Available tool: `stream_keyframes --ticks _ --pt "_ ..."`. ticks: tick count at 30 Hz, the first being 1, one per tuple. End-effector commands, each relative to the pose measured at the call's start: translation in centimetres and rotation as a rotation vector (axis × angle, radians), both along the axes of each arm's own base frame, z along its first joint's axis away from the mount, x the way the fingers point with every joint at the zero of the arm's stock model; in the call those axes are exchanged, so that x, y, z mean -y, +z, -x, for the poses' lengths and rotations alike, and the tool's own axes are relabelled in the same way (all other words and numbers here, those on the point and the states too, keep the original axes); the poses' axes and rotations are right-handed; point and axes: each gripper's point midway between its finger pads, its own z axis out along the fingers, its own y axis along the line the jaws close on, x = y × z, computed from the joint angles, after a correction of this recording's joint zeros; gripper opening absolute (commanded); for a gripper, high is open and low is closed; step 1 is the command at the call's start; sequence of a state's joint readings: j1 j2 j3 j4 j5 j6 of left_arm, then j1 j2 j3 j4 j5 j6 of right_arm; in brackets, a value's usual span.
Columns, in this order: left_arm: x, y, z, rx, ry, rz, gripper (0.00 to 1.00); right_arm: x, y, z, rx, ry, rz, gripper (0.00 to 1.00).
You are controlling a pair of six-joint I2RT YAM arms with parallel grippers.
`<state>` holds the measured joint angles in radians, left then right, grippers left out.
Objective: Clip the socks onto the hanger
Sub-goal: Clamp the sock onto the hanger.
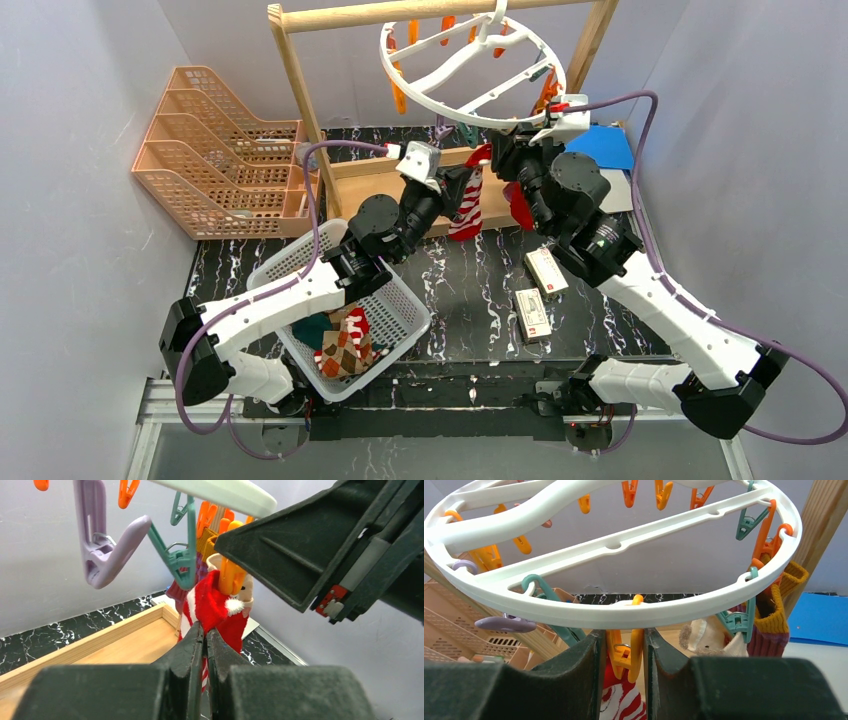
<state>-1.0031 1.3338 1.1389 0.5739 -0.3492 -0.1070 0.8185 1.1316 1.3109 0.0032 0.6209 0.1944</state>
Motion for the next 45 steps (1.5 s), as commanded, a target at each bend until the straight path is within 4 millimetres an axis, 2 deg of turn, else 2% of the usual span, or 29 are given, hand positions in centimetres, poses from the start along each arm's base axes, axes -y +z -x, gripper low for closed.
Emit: stream_keyframes --ticks 1,6,11,26,33,38,45 --pt "-0.9 4.2 0.8 0.044 -0.018 0.106 0.00 -0.3 1.7 -0.1 0.038 0.008 -0.070 0.01" --pt "-0.8 4.4 1.0 0.043 -0.031 0.114 0.00 -0.1 1.4 -0.1 0.031 -0.003 -0.086 0.01" --pt "-1.0 3.7 1.0 0.030 -0.025 0.108 0.00 0.2 1.9 0.1 0.044 -0.005 -0.114 0.01" --pt "-1.2 3.6 1.3 0.007 -0.039 0.161 0.00 -0.9 1.4 0.2 0.013 0.034 -0.173 0.01" --pt "-1.9 5.1 1.6 0.024 -0.034 0.220 0.00 -0.6 0.3 0.0 -0.005 0.011 -0.178 0.01" --pt "-2.2 5.3 1.8 0.013 -0.040 0.261 0.00 -0.4 0.7 0.1 -0.001 0.011 -0.235 0.01" --pt "-2.0 4.5 2.0 -0.018 -0.055 0.292 0.00 -1.3 1.6 0.5 -0.009 0.057 -0.326 0.01"
